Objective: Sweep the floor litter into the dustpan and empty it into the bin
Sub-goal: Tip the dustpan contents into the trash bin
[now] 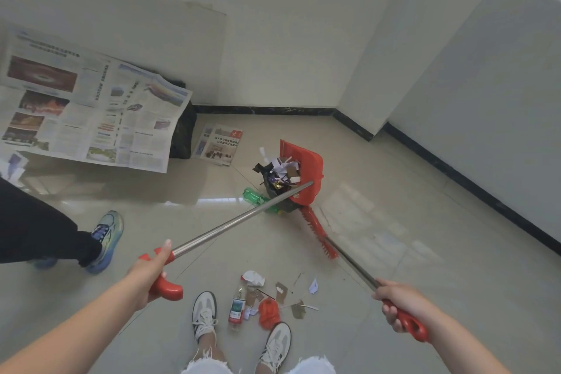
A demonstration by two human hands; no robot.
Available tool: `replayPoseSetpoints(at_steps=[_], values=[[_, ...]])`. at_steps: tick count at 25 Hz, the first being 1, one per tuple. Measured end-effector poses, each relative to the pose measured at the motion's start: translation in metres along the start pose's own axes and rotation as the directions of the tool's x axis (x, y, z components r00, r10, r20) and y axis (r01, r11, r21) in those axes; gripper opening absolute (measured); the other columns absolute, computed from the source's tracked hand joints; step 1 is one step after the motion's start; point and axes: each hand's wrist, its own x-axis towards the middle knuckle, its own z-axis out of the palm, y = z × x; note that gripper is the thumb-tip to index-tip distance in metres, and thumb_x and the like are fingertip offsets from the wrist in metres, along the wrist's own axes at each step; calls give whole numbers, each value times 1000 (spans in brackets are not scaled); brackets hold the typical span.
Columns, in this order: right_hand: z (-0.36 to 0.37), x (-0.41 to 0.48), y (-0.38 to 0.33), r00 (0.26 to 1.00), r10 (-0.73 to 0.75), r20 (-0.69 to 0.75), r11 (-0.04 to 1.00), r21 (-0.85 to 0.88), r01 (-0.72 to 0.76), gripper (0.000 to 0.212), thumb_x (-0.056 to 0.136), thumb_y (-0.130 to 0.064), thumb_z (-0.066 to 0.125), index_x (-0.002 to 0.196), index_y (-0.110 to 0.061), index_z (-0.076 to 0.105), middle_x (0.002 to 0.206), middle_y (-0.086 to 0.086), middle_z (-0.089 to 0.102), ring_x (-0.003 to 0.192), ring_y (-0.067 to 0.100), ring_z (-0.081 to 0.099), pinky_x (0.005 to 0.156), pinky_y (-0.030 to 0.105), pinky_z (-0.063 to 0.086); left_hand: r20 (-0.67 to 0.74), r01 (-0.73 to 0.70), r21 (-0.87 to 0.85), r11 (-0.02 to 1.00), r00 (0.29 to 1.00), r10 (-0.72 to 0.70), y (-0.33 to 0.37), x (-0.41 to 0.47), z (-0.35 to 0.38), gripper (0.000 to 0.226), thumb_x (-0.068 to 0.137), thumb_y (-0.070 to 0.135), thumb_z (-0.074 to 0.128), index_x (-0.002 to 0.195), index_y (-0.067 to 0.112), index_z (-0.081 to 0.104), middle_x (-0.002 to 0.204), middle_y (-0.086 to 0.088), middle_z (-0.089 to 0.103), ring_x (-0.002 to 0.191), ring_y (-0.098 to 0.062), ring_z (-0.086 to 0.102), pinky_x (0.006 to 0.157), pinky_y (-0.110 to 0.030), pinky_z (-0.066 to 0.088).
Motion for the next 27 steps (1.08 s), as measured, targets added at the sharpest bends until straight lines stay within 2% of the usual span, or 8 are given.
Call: replayPoseSetpoints(at_steps=[2,5,8,10,14,16,20,27], values=[[2,0,-1,1000,-9,-5,1000,-7,8,44,90,-2,48,123,-31,46,53,4,39,30,8,36,36,11,27,-16,33,-21,999,999,-33,-12,-5,5,49,87,59,59,94,12,48,66,-6,45,60,-16,48,59,-29,48],[3,3,0,1000,3,-23,1000,-28,-4,55,90,-2,49,137,-30,41,51,4,40,30,8,37,36,11,28,-60,59,-88,994,996,-64,-32,-15,19,43,98,51,46,78,13,48,60,-4,38,44,-18,42,49,-25,40],[4,3,-1,999,9,-30,999,-43,-11,58,91,-2,48,143,-25,38,51,4,41,29,8,38,35,11,29,16,160,-238,958,987,-160,-40,-24,25,32,101,44,42,81,20,49,62,0,33,47,-12,34,33,-15,40],[6,2,-1,999,5,-34,998,-57,-7,57,91,-1,48,142,-23,39,50,4,41,29,8,38,34,11,29,66,231,-303,925,973,-221,-43,-25,22,31,102,42,42,79,22,46,58,1,33,47,-10,33,31,-15,40],[12,0,4,999,18,-30,997,-73,-20,58,91,-2,48,144,-24,36,49,4,42,29,8,38,33,11,29,134,312,-388,867,950,-282,-53,-25,13,29,103,38,42,79,23,44,27,6,31,25,-3,35,30,-17,42],[14,0,6,999,25,-33,997,-78,-28,60,91,-2,48,146,-25,35,50,4,42,28,8,38,34,11,29,164,349,-406,845,937,-308,-61,-27,11,27,103,35,43,79,22,45,26,6,29,35,-5,37,28,-20,43],[18,-1,10,1000,24,-18,996,-80,-25,61,91,-2,49,146,-25,36,48,4,42,28,8,38,35,11,29,227,393,-441,807,918,-324,-69,-31,5,22,103,29,45,82,23,47,26,4,30,18,-7,32,29,-16,41],[25,-10,14,1000,9,-1,995,-95,-9,56,91,-3,48,142,-26,40,52,4,40,30,8,37,33,12,27,369,487,-444,753,865,-342,-83,-36,-11,27,101,21,48,75,17,41,28,2,29,21,-10,35,27,-17,39]])
